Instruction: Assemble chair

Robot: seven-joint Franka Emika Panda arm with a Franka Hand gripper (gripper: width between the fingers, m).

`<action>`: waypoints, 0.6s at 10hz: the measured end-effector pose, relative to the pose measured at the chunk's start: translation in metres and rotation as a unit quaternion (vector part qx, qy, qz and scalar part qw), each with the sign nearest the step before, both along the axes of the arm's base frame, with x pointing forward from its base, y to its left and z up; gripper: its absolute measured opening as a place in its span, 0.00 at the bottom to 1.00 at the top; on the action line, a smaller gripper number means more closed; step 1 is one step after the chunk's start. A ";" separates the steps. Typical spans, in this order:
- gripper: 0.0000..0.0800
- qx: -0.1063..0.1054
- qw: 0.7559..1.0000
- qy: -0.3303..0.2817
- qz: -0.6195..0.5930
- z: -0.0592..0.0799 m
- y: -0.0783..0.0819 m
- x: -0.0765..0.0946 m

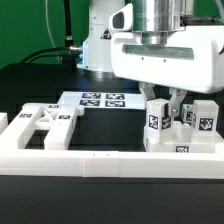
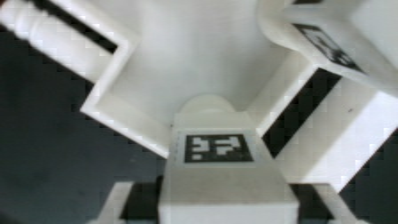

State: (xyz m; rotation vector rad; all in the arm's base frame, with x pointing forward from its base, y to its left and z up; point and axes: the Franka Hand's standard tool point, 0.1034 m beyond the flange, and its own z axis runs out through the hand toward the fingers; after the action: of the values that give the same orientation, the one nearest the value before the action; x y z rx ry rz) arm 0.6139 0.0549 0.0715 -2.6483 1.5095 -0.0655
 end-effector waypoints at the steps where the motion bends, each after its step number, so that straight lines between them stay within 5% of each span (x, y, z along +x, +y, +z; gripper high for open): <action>1: 0.36 0.003 0.999 0.003 -0.039 0.000 0.000 0.000; 5: 0.39 0.002 0.999 0.002 -0.034 -0.001 0.000 0.000; 6: 0.62 0.000 1.000 0.002 -0.010 -0.002 -0.001 0.000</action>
Offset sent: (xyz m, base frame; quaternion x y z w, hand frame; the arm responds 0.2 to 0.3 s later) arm 0.0000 0.0000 0.0000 0.0000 0.0000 0.0000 1.0000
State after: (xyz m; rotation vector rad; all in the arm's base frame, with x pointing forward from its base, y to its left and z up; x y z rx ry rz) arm 0.6135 0.0543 0.0696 -2.6344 1.5386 -0.0619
